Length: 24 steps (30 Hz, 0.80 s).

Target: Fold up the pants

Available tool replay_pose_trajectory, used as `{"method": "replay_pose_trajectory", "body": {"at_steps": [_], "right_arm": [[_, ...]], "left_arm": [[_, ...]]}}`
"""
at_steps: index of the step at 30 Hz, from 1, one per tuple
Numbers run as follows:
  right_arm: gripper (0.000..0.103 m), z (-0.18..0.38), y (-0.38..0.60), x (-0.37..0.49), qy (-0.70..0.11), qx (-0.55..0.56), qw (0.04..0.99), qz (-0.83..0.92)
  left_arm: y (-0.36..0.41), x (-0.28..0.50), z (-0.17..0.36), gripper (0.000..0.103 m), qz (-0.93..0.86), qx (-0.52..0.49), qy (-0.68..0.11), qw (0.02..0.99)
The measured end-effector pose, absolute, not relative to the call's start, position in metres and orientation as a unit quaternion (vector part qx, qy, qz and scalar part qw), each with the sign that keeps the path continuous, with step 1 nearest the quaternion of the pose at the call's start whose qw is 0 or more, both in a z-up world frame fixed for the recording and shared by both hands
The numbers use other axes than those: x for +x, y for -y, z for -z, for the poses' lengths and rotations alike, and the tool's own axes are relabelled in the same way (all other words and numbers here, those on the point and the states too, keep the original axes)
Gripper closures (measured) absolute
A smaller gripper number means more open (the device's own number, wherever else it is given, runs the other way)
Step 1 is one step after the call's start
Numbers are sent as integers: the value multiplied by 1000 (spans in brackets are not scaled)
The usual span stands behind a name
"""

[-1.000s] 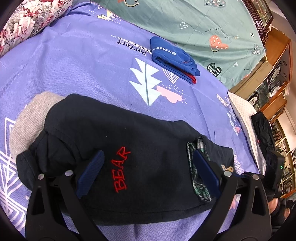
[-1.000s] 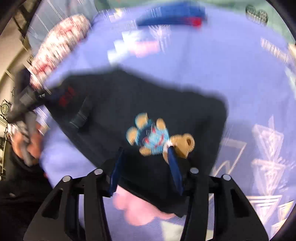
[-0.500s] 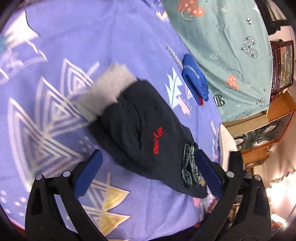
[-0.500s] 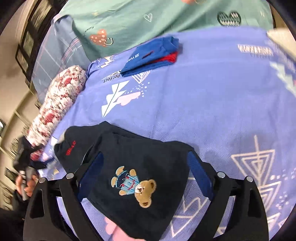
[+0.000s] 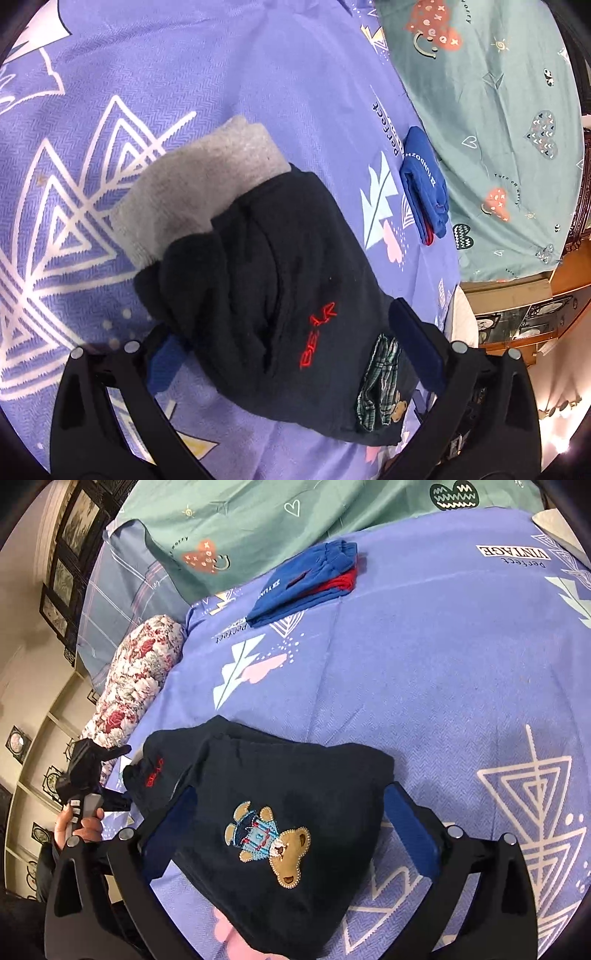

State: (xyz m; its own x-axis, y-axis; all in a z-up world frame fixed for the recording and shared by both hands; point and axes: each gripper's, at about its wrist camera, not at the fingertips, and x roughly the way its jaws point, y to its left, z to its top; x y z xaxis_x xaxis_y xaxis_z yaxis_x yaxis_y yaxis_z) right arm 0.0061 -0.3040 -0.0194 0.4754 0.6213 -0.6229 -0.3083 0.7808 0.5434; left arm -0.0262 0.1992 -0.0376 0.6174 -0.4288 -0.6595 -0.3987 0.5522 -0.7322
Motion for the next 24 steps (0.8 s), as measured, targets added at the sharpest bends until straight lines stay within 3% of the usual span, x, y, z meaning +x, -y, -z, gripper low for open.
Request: {"method": "replay_pose_trajectory", "body": {"at_steps": [2,3,5,11,18,21,22,24], "right_arm": [[2,21,307,7,-433,192,836,-278],[2,22,307,7,-434,194,834,-279],[2,21,306,6,-434,192,836,-275],[2,21,301,5,-434,174,840,-275],[2,22,320,10,-421,219,840,-263],[2,21,329,11,-412,243,837,-264],[2,20,331,10,-409,249,837,-267],[1,18,332,10,-407,254,836,-268]], "left_arm": [[-197,-27,38,27,11,-469,-428,773],[-197,-27,40,48,10,-467,-430,773],[-201,-33,46,74,-1,-471,-430,770],[-192,-37,31,76,1,-446,-410,796],[-47,-54,-71,78,153,-178,-353,906],[27,-58,-64,77,235,-84,-387,888],[48,-54,-49,69,257,-65,-412,872],[69,-43,-19,64,279,-44,-469,837]]}}
